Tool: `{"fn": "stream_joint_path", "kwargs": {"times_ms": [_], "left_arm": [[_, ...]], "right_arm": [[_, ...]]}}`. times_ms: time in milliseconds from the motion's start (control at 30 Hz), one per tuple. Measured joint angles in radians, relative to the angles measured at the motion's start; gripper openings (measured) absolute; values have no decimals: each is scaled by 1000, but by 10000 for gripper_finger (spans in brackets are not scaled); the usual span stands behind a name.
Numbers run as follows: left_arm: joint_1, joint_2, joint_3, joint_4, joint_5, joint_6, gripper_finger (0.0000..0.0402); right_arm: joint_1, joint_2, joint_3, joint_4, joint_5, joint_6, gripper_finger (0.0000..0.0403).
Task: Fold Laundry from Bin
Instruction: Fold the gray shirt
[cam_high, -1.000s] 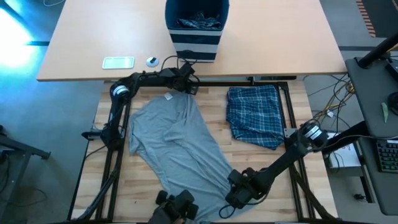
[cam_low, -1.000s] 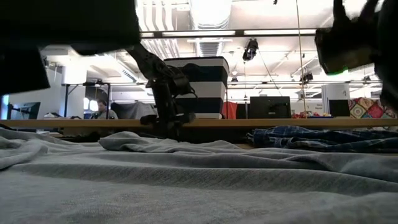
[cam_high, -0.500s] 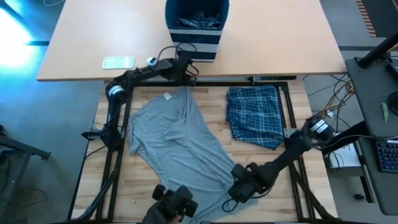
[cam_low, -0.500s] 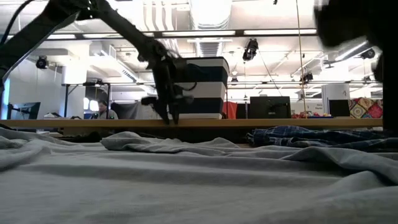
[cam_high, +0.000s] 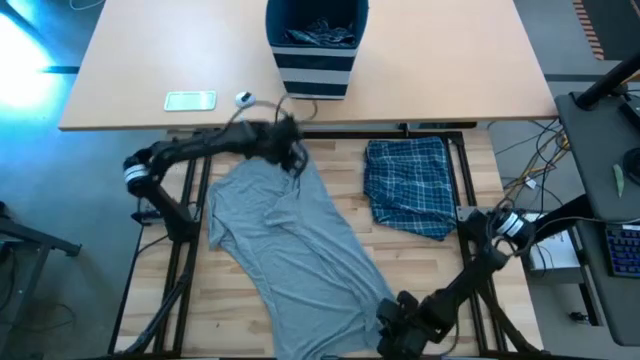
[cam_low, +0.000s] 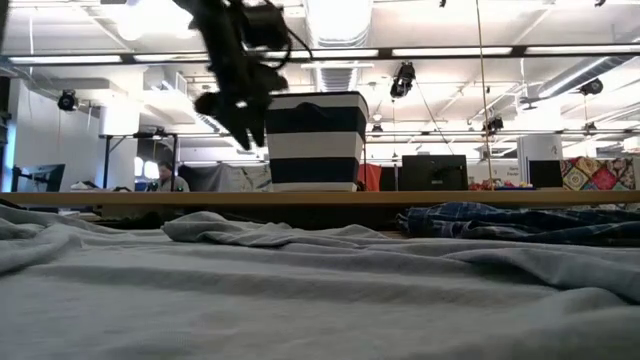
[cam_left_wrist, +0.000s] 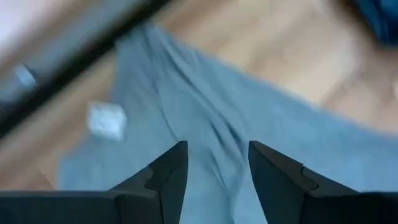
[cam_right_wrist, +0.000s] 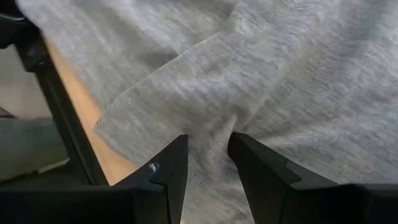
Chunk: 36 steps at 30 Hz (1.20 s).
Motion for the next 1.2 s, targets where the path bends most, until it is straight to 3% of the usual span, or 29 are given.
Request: {"fn": "stream_joint_path", "kwargs": {"times_ms": [200,400,533,633,700,833,967,1200], "left_arm": [[-263,-218,-218,8,4,-154,154],[-611,-371,-369,40,21,-288,154],[-791,-409,-408,-56,-45,-597,154],[-861,-421,-427,-235,-59,-871,160],[-862,-443,-453,-365,-58,-1025,169],[-781,-539,-542,-420,-56,-1096,197],[-606,-627,-657,-410,-10,-989,216],[-356,-571,-625,-379,-29,-814,194]], "right_arm": [[39,17,46,-92,30,-6,130],[44,-13,182,-253,94,-106,130],[34,-13,261,-279,152,-172,130],[21,-13,318,-285,197,-183,130],[8,-14,352,-281,240,-194,130],[-28,-14,390,-284,313,-193,130],[-71,-14,420,-282,329,-164,130],[-115,-14,454,-281,343,-235,130]]}}
